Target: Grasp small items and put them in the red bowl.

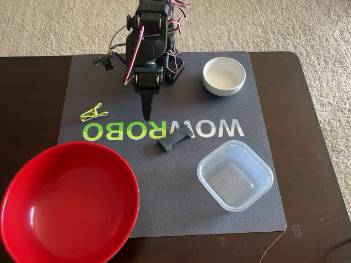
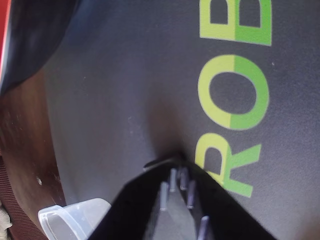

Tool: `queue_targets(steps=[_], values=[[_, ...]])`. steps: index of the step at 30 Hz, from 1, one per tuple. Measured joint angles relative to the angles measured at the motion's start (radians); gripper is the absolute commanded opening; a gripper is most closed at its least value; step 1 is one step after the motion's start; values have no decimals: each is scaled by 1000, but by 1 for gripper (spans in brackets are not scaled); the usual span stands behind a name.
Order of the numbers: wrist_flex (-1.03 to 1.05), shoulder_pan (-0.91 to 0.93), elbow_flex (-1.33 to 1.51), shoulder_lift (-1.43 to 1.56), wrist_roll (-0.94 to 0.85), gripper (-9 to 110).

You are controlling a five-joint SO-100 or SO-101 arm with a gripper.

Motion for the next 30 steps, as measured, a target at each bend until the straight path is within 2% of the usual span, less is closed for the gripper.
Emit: queue_targets(steps=[17,23,27,29,30], values=[[-3,-5,2,0,14,0],[-3,-109,2,0,44,1],[-3,-110,2,0,46,5],[-3,-114,2,0,48,15],[-3,-115,2,0,48,15]])
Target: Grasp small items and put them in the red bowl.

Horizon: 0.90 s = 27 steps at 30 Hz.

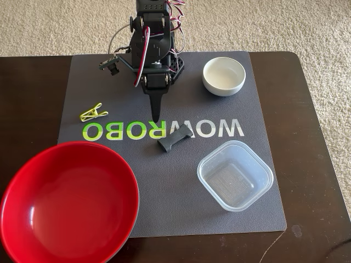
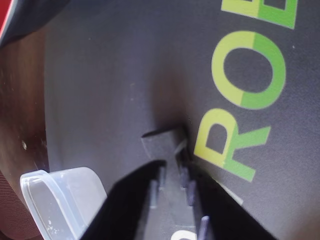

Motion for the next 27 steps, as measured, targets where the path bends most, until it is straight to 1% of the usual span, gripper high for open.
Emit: queue_targets(steps=[1,3,5,9,11,14,16,17,19,21,23,27], values=[[-2,-2,0,0,0,15],[-43,-2,15,-3,-6,26],[-81,2,28,-9,9,26],[-179,8,52,-9,118,26],[-167,41,48,-5,253,27],[-86,32,11,-44,528,27],[-21,41,-8,-61,647,27],[-5,43,-8,-58,676,26],[11,60,-8,-49,712,20],[15,83,-9,-43,718,21],[18,67,-17,-26,710,21],[18,9,-38,-121,726,21]])
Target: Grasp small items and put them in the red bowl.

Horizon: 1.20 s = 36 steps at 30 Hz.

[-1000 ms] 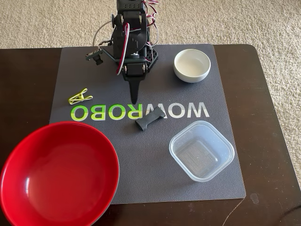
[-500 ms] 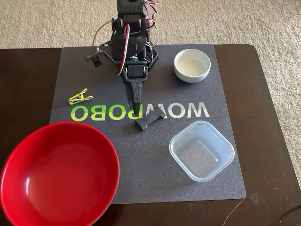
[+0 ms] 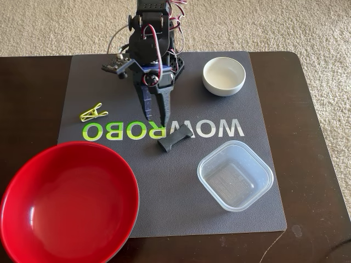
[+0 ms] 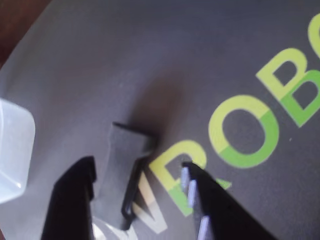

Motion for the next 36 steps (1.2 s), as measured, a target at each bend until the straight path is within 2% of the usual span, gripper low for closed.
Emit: queue_targets(steps=[2,3,8,13,19,27,36], values=[[0,-2,-2,-57,12,21],[0,3,-2,-54,14,26],[0,5,-89,-107,-18,26],[-14,-34,-357,-623,-72,26],[-143,0,-387,-1028,-75,26],[-198,-41,-388,-1037,-127,26],[-117,-124,-525,-1017,-206,26]])
